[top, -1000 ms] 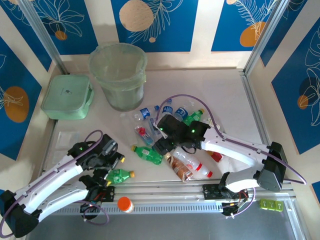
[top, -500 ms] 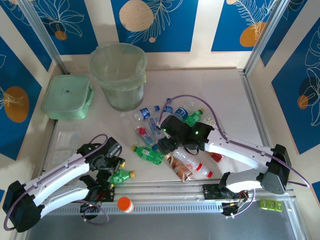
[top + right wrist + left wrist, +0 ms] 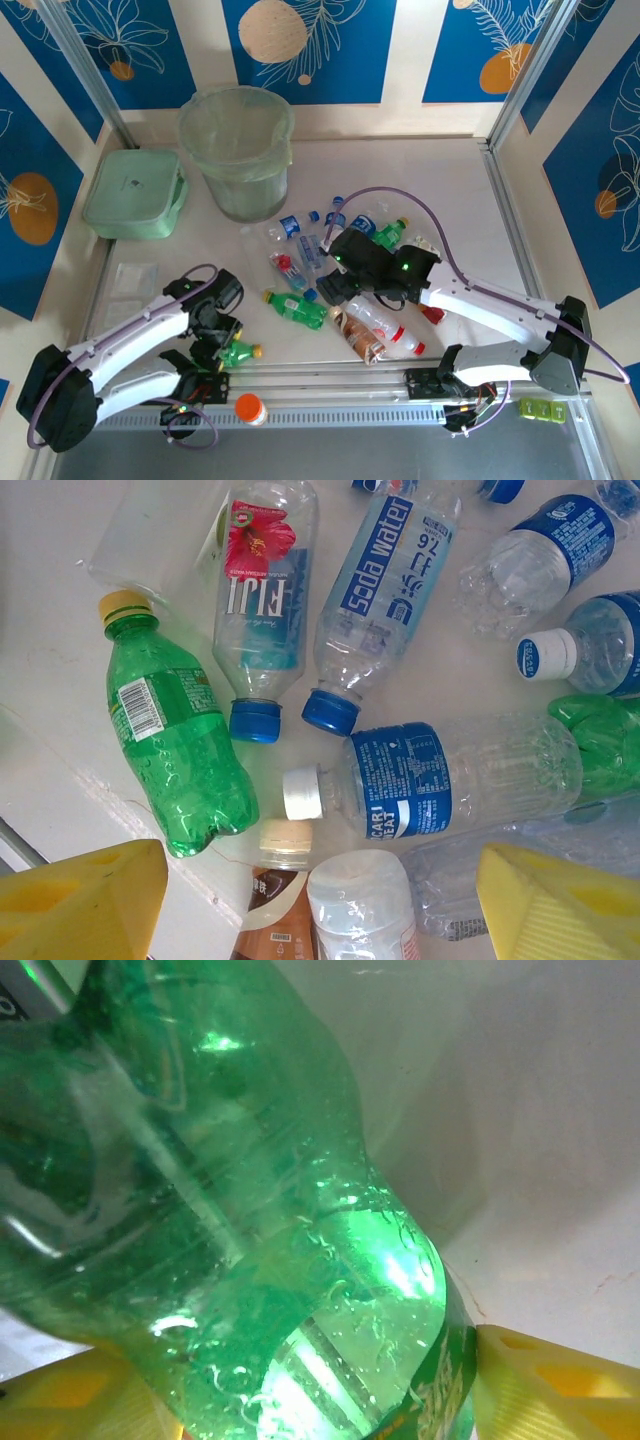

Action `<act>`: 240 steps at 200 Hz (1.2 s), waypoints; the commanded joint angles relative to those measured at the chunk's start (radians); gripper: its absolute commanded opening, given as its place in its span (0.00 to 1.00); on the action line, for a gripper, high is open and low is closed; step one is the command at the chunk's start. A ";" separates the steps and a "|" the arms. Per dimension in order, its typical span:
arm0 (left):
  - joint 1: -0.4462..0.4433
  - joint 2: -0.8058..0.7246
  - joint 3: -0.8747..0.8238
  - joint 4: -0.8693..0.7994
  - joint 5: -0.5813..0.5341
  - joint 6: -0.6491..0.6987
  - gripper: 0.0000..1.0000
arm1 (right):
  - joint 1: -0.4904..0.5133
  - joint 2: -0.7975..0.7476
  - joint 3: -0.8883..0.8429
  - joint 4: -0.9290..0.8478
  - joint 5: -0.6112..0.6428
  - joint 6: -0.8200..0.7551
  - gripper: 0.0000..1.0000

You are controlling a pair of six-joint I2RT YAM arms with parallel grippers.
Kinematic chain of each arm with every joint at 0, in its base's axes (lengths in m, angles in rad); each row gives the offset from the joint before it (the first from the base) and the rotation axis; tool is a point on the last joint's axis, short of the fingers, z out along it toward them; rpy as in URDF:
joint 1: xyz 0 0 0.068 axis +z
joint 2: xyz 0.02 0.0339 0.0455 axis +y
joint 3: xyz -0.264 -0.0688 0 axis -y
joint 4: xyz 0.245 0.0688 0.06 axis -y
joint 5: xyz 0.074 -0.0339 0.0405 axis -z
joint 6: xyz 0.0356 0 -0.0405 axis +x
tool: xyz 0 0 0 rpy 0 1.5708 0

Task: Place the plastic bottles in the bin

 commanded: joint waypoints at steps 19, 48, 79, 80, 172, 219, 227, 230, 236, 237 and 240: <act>0.059 0.146 0.047 0.046 -0.139 0.210 0.63 | -0.007 -0.021 0.005 -0.008 0.005 -0.004 0.81; 0.069 0.234 0.178 0.024 -0.226 0.419 0.63 | -0.004 -0.020 0.015 -0.024 -0.005 -0.003 0.81; 0.072 0.305 0.297 -0.024 -0.271 0.692 0.63 | 0.000 -0.025 0.014 -0.039 -0.007 -0.003 0.81; 0.072 0.306 0.298 -0.023 -0.270 0.696 0.63 | 0.000 -0.025 0.014 -0.040 -0.007 -0.004 0.81; 0.072 0.391 0.272 0.036 -0.223 0.884 0.82 | -0.002 -0.001 0.024 -0.025 -0.013 -0.002 0.82; 0.088 0.354 0.234 0.070 -0.259 0.808 0.89 | -0.001 0.011 0.020 -0.014 -0.020 0.007 0.82; 0.095 0.343 0.223 0.091 -0.255 0.801 0.88 | 0.001 0.012 0.022 -0.013 -0.021 0.006 0.82; 0.098 0.338 0.219 0.099 -0.253 0.799 0.87 | 0.001 0.014 0.022 -0.012 -0.021 0.006 0.82; 0.105 0.329 0.211 0.117 -0.250 0.796 0.85 | 0.000 0.013 0.022 -0.010 -0.021 0.007 0.81; 0.106 0.328 0.211 0.120 -0.251 0.795 0.85 | 0.001 0.014 0.022 -0.011 -0.021 0.008 0.81; 0.108 0.325 0.207 0.128 -0.251 0.795 0.84 | 0.001 0.015 0.021 -0.010 -0.021 0.008 0.82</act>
